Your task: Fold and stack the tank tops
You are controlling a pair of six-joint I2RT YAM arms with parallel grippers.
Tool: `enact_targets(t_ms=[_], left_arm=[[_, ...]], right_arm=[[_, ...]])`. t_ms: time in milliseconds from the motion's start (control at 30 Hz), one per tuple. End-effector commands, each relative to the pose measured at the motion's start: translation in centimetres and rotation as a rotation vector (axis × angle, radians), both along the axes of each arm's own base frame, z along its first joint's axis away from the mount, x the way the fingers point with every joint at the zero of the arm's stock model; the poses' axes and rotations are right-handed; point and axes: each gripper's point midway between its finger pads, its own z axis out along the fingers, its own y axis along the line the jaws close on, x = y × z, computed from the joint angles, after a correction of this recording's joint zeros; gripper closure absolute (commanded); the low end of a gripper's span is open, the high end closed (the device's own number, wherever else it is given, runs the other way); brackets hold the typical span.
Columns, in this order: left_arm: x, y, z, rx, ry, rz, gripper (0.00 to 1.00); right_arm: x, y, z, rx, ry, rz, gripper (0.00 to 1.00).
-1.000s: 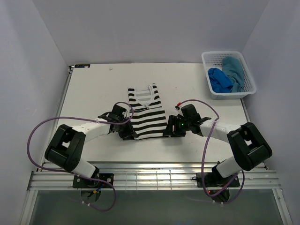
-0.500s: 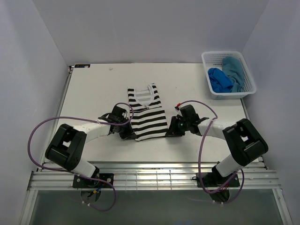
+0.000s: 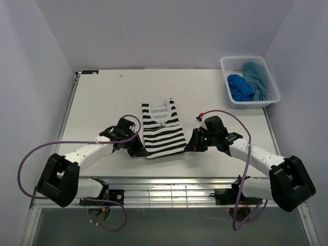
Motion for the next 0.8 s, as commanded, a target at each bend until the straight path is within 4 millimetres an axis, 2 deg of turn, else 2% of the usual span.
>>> enact_targets(t_ms=[0,67,100,200,333,433,533,567,767], left_arm=[[-2.2,0.3,2.5,-0.026,0.056,0.004,1.0],[-3.0,0.3,3.7,-0.041,0.066,0.001,1.0],[-2.8,0.1,4.9,-0.064,0.041,0.002,1.0],[-3.0,0.2,6.5,-0.07,0.035,0.004,1.0],[-1.7,-0.6,9.1,-0.105,-0.018,0.014,1.0],[-0.9,-0.6,9.7,-0.096,-0.041,0.03,1.0],[0.5,-0.4,10.0,-0.081,-0.063,0.061,1.0],[1.2,-0.6,10.3,-0.082,-0.072,0.062,1.0],[4.8,-0.4,11.6,-0.086,-0.147,0.11,1.0]], right_arm=[[-2.7,-1.4,0.9,-0.012,0.054,0.016,0.92],[-3.2,-1.5,2.7,0.011,0.036,0.025,0.92],[-3.3,-1.4,3.4,0.022,0.03,0.027,0.92],[-3.5,-1.2,6.1,0.059,-0.004,0.042,0.92],[-2.8,-0.7,9.2,0.111,-0.063,0.042,0.92],[-1.9,-0.3,10.5,0.123,-0.093,0.048,0.92],[-0.5,-0.2,10.6,0.112,-0.104,0.045,0.92],[0.0,-0.2,10.2,0.104,-0.095,0.042,0.92],[3.0,0.2,11.3,0.129,-0.131,0.025,0.92]])
